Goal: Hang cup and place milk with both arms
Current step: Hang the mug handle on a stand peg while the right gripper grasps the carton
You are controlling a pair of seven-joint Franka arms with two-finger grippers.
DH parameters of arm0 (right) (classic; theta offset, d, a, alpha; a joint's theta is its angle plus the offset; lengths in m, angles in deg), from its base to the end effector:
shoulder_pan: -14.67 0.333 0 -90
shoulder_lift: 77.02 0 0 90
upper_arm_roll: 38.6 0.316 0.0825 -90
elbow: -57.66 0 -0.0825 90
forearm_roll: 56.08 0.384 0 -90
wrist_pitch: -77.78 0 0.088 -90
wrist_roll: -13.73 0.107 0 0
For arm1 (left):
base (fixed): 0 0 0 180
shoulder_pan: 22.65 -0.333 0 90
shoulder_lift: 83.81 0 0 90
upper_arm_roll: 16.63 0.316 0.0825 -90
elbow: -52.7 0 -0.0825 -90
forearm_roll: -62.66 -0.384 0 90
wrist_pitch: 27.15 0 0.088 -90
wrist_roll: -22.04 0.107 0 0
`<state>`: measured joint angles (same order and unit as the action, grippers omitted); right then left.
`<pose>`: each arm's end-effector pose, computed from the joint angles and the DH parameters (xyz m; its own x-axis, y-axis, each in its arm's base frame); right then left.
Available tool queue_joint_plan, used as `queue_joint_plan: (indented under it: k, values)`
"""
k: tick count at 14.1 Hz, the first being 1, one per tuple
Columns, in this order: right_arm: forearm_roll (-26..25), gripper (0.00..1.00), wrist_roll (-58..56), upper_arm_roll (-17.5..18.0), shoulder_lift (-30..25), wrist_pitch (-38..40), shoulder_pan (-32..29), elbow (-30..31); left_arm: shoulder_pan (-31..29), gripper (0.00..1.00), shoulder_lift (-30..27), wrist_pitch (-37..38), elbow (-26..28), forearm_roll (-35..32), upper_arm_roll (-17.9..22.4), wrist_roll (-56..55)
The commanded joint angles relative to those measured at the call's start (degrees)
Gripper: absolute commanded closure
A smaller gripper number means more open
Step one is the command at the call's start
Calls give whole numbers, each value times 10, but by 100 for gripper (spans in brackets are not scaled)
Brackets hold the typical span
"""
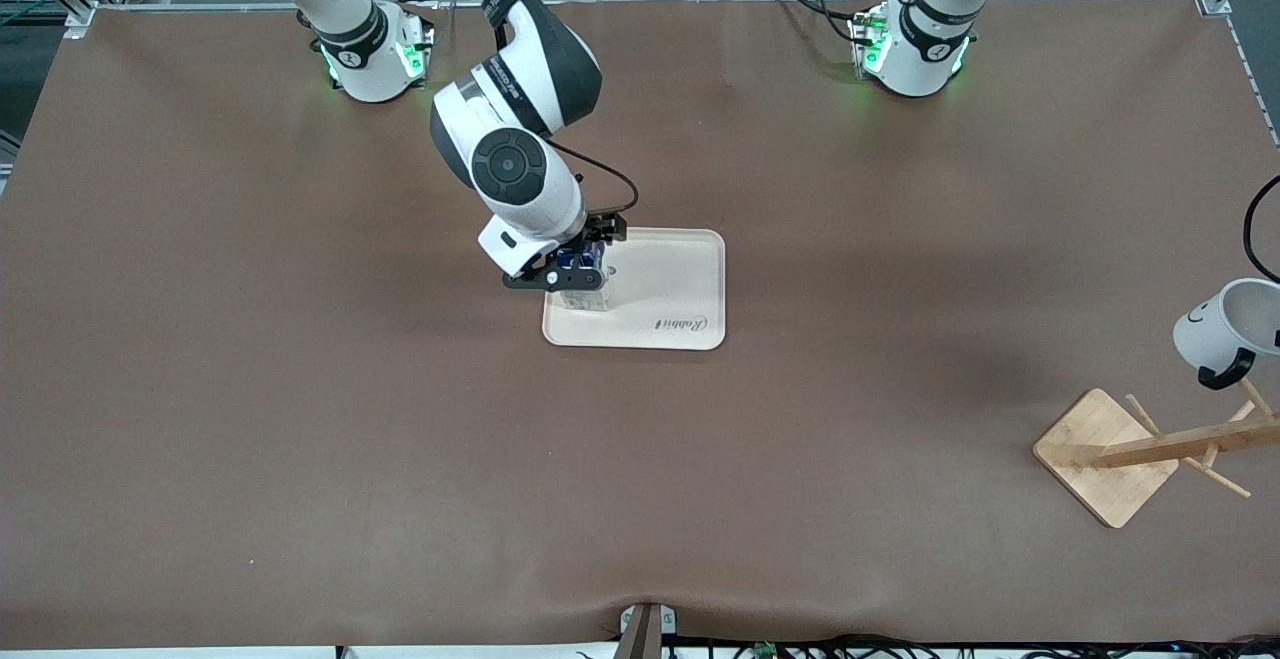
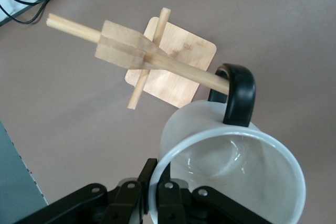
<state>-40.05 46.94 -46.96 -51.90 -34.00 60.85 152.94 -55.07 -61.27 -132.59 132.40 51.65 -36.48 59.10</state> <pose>0.4991 0.4231 0.3457 0.9741 -0.0250 -0.2249 -0.0409 -0.9969 -0.0667 0.6514 0.2010 0.5030 0.9031 -0.4285 0.0274 -0.4244 -0.9006 -0.0935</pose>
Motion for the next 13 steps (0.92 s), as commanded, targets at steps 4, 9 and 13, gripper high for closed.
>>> queue_joint_plan:
  k: [4, 9, 13]
  values:
    - [5, 100, 31, -7, -7, -9, 14, 23, -10, 100, 32, 1, -33, -1, 0, 9]
    - [5, 100, 47, -10, -9, 21, 9, -18, -7, 0, 37, 1, -37, 26, 0, -42]
    - [6, 100, 63, -10, -25, 104, -41, -60, -5, 0, 21, 28, -32, 64, -4, -81]
